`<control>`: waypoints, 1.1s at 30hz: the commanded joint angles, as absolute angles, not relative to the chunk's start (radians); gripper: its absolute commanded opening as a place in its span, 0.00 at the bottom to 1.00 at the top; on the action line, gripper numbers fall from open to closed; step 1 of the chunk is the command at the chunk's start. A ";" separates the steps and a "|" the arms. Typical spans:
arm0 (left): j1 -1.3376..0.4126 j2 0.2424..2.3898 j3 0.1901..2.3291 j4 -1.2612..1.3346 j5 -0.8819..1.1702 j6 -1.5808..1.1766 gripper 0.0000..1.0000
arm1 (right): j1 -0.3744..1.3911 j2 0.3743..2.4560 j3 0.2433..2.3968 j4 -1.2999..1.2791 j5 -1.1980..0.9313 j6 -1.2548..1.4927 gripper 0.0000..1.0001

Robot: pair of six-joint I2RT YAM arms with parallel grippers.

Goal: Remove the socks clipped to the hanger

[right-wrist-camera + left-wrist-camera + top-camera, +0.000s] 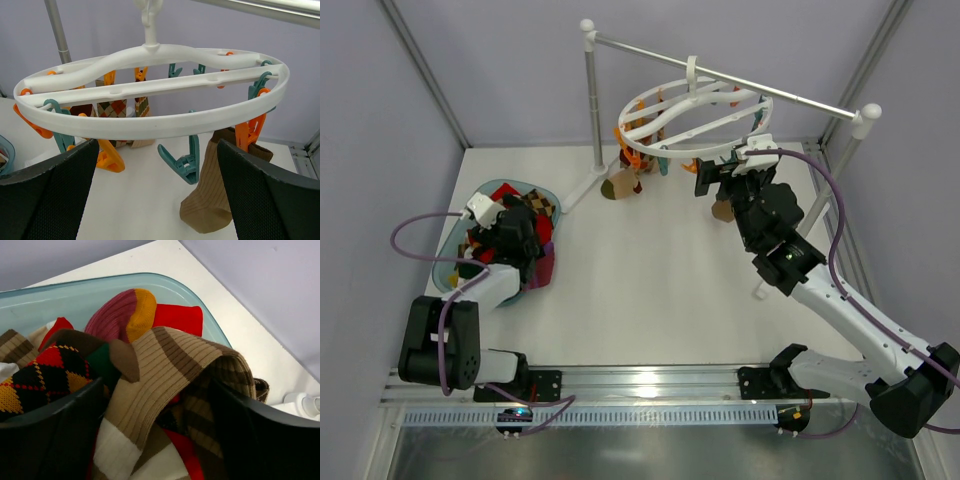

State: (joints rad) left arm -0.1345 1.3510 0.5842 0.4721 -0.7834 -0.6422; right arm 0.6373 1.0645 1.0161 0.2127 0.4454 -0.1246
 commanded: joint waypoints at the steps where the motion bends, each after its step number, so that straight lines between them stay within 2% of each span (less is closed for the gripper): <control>1: -0.132 1.327 0.568 0.518 -0.795 -0.660 0.89 | 0.635 1.046 1.019 0.242 0.451 -0.114 1.00; 7: -0.161 1.298 0.525 0.563 -0.871 -0.650 0.96 | 0.635 1.052 1.022 0.241 0.449 -0.114 1.00; 20: -0.406 1.109 0.482 0.604 -1.147 -0.483 0.98 | 0.634 1.054 1.023 0.239 0.457 -0.118 1.00; 26: -0.475 1.011 0.439 0.632 -1.161 -0.457 0.99 | 0.635 1.043 1.009 0.255 0.469 -0.123 1.00; 33: -0.653 0.982 0.379 0.915 -1.109 -0.243 0.98 | 0.634 0.965 0.954 0.273 0.482 -0.118 1.00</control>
